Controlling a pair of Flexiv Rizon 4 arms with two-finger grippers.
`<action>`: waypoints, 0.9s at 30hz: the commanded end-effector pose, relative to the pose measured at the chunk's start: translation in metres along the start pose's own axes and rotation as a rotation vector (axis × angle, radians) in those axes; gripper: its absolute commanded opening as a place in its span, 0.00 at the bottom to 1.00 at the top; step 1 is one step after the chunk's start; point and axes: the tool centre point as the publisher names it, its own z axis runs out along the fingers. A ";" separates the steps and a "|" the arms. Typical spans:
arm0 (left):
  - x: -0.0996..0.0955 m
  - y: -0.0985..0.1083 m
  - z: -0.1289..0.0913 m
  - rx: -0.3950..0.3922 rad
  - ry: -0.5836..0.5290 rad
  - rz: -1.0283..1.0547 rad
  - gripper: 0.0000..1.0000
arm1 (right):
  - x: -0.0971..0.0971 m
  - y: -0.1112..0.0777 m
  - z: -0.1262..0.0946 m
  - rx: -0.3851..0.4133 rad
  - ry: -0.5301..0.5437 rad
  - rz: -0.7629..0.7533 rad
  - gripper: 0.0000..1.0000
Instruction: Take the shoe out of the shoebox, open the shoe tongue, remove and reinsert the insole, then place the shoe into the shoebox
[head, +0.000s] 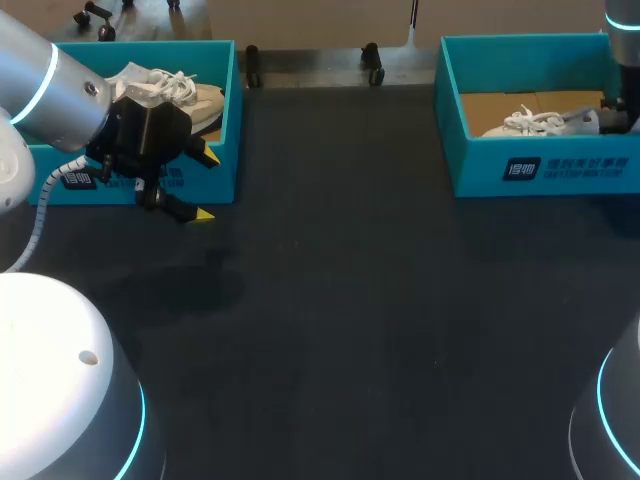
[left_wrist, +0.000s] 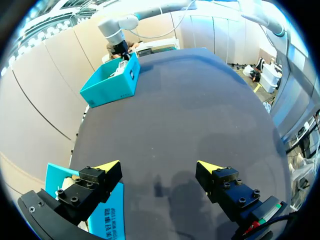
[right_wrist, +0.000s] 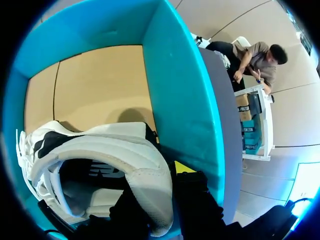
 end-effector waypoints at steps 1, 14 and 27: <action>0.001 0.000 -0.001 -0.003 -0.001 0.001 1.00 | 0.000 0.002 0.004 -0.001 0.005 0.012 0.00; 0.001 0.000 -0.001 -0.003 -0.001 0.001 1.00 | -0.003 0.005 0.002 -0.013 0.026 0.046 0.36; 0.001 0.000 -0.001 -0.003 -0.001 0.001 1.00 | -0.015 0.004 -0.028 -0.059 0.014 0.043 0.45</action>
